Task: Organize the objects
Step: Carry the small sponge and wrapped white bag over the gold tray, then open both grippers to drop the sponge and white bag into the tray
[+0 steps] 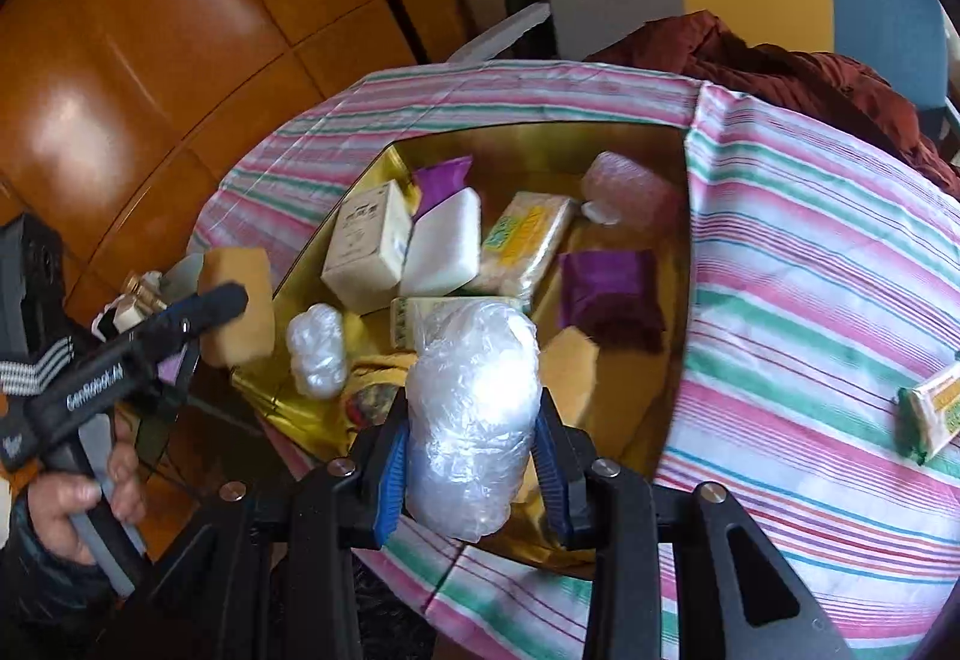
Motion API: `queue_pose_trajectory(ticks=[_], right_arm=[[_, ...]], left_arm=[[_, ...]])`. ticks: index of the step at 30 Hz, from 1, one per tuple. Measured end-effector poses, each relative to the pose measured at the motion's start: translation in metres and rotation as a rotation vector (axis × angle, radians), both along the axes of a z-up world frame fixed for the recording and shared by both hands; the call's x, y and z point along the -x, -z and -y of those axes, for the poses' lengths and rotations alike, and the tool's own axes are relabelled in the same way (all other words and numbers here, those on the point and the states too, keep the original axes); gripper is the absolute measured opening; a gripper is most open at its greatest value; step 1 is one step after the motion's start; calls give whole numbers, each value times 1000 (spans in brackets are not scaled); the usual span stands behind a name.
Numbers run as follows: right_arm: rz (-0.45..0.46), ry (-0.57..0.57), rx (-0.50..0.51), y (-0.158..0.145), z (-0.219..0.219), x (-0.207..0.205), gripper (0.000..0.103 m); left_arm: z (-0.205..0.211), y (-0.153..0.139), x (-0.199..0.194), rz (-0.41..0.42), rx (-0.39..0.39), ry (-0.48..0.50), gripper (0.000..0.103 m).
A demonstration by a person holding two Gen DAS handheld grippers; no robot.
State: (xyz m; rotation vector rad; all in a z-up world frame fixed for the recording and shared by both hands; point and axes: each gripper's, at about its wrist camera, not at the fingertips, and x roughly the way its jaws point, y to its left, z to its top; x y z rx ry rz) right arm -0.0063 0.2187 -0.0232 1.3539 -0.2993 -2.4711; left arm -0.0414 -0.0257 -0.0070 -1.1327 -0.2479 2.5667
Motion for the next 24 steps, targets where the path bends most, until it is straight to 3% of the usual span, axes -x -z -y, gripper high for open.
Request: queue_pose_trajectory(ticks=[5, 14, 24], right_arm=[[-2, -11, 2, 1, 5, 2, 36], [13, -49, 37, 2, 7, 3, 37], [6, -42, -4, 5, 18, 16, 38]], left_arm=[[10, 3, 2, 16, -14, -19, 53], [-21, 4, 5, 23, -8, 76, 53], [-42, 14, 26, 48, 26, 90, 54]])
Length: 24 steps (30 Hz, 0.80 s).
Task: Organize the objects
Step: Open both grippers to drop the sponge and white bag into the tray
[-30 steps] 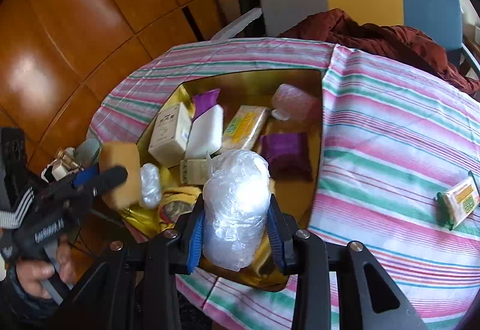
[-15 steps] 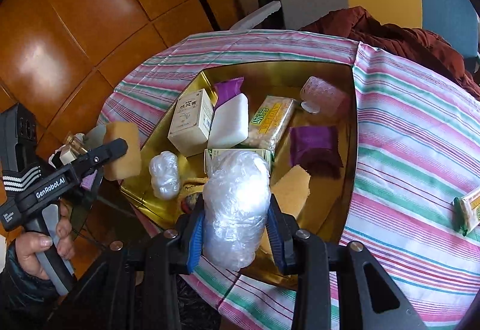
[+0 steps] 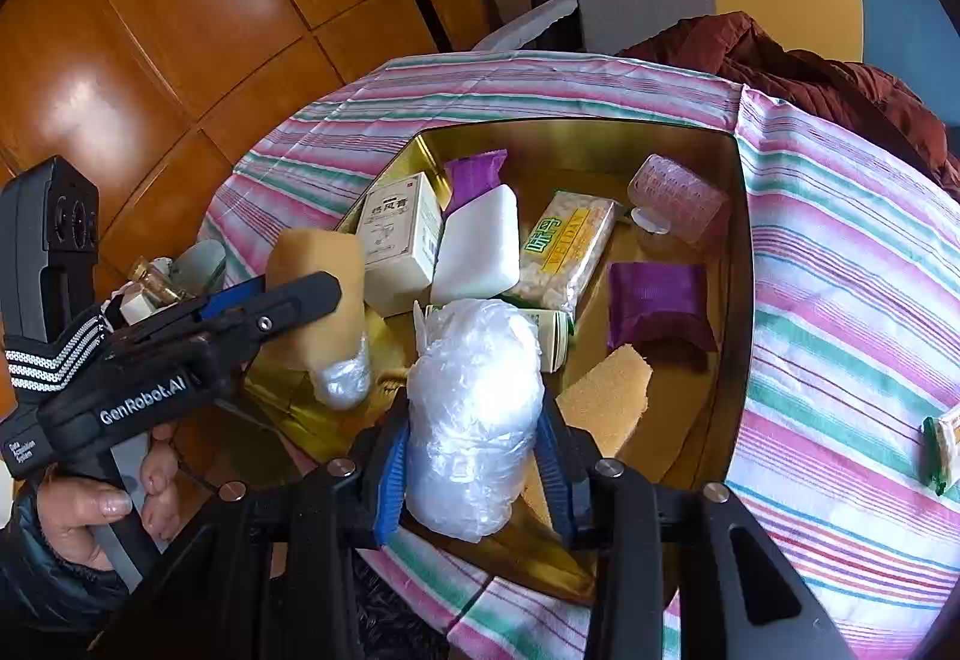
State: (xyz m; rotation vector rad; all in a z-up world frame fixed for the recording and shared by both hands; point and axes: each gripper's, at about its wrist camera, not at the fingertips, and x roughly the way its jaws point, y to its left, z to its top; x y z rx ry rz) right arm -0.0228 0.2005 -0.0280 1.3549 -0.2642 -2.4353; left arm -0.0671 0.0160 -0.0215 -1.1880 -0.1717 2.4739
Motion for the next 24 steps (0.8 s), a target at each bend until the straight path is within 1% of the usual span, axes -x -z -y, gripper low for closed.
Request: queue_pose_trajectory(ticks=[2, 3, 4, 7, 8, 9, 10, 11, 13, 15, 18, 21, 23, 24], right_arm=[[-9, 11, -20, 2, 1, 1, 40], [-15, 10, -29, 2, 2, 2, 43], [-21, 10, -37, 2, 3, 2, 48], [-33, 11, -65, 3, 5, 2, 52], [-40, 9, -69, 1, 5, 1, 55], [-50, 4, -77, -1, 6, 0, 62], [-69, 3, -91, -3, 7, -3, 66], [-99, 5, -107, -7, 8, -6, 66], [-128, 12, -115, -9, 7, -9, 66], [-119, 28, -100, -8, 4, -7, 66], [-96, 31, -44, -6, 1, -7, 66], [-114, 30, -49, -10, 3, -10, 66], [-131, 29, -70, -14, 5, -12, 69], [-144, 33, -83, -17, 7, -13, 79]], left_arm=[[-1, 5, 2, 11, 6, 0, 55], [-2, 8, 3, 15, 15, -4, 56], [-3, 11, 4, 19, 21, -2, 56], [-4, 18, 6, 33, 42, -5, 57], [-4, 20, 6, 36, 42, -5, 59], [-4, 20, 5, 34, 41, -6, 61], [-3, 20, 4, 28, 43, -8, 67], [-3, 19, 3, 19, 47, -10, 72], [-4, 17, 1, -2, 59, -13, 74], [-4, 16, -1, -12, 72, -14, 75], [-5, 16, -3, -24, 88, -18, 80], [-6, 13, -6, -45, 109, -24, 84], [-7, 11, -9, -66, 130, -31, 86], [-7, 10, -10, -75, 141, -35, 87]])
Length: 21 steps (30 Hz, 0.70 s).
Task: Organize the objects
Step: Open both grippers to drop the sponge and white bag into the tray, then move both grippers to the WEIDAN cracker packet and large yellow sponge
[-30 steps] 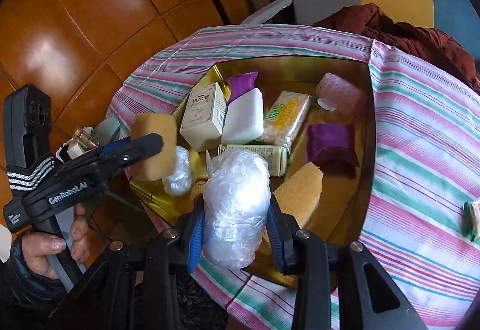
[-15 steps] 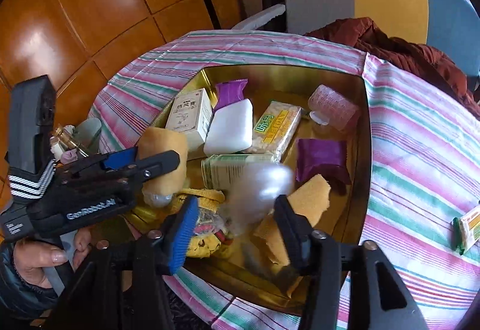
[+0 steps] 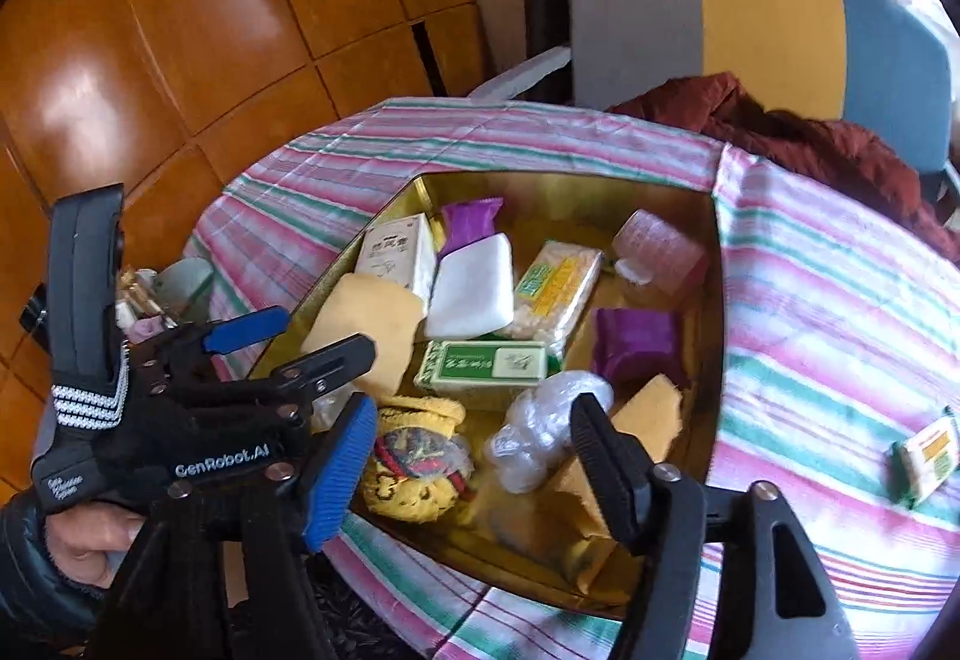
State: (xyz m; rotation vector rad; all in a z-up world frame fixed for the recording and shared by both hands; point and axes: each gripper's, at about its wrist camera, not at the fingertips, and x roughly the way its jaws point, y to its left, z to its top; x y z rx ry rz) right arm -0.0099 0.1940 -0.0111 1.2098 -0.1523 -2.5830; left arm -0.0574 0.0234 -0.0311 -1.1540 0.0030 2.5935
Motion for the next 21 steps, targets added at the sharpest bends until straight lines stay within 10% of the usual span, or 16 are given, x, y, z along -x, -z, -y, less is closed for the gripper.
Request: queue_pose_trajectory(ticks=[2, 12, 21], right_arm=[[-47, -2, -12, -5, 1, -4, 94], [-409, 325, -271, -39, -13, -46, 95], [-155, 342, -128, -12, -47, -32, 91]], left_arm=[[0, -4, -2, -17, 14, -5, 90], [-2, -27, -20, -122, 27, -9, 99], [-8, -39, -27, -141, 45, 0, 99]])
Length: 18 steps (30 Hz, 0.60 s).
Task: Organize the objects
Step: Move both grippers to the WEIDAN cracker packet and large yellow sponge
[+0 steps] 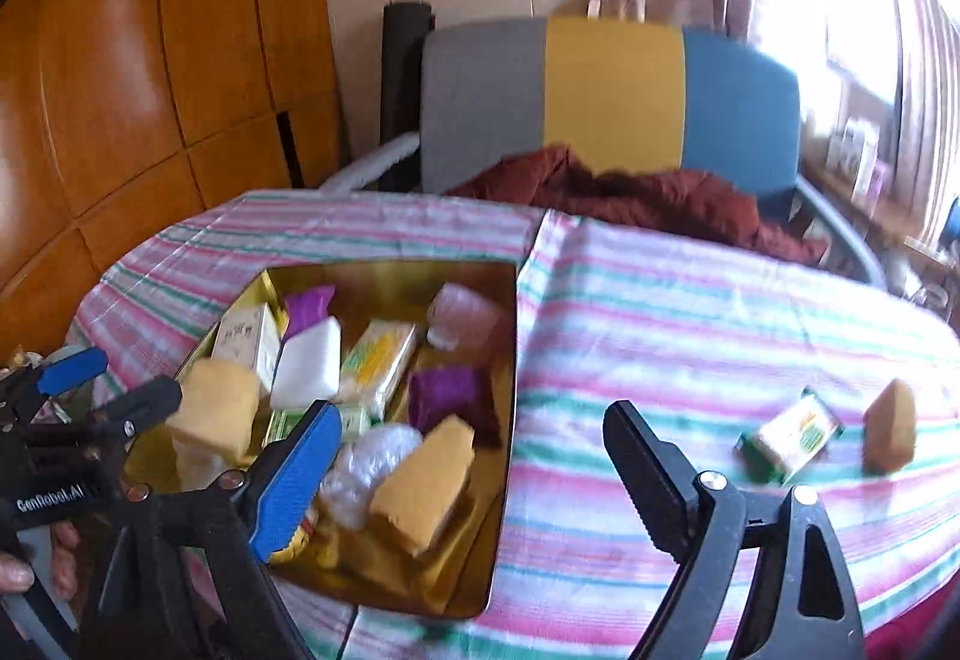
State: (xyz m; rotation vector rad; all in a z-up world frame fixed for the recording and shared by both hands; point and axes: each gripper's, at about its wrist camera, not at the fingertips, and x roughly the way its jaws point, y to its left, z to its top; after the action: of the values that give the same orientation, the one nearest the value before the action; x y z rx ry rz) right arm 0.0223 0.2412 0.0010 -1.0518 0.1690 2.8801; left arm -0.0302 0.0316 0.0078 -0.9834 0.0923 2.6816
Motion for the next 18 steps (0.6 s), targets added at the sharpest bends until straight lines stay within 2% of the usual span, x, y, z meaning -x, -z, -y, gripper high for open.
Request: queue_pose_trajectory(ticks=[8, 10, 14, 18], right_arm=[[79, -18, 49, 22, -13, -5, 91], [103, -43, 73, 26, -17, -5, 102], [128, -8, 61, 31, -28, -7, 103], [113, 45, 39, 25, -47, -8, 103]], left_arm=[[-1, -2, -3, -16, 35, -23, 100], [-1, -4, -4, -20, 37, -21, 100], [-3, -10, -7, -32, 37, -12, 100], [-6, -17, -9, -47, 43, -5, 101]])
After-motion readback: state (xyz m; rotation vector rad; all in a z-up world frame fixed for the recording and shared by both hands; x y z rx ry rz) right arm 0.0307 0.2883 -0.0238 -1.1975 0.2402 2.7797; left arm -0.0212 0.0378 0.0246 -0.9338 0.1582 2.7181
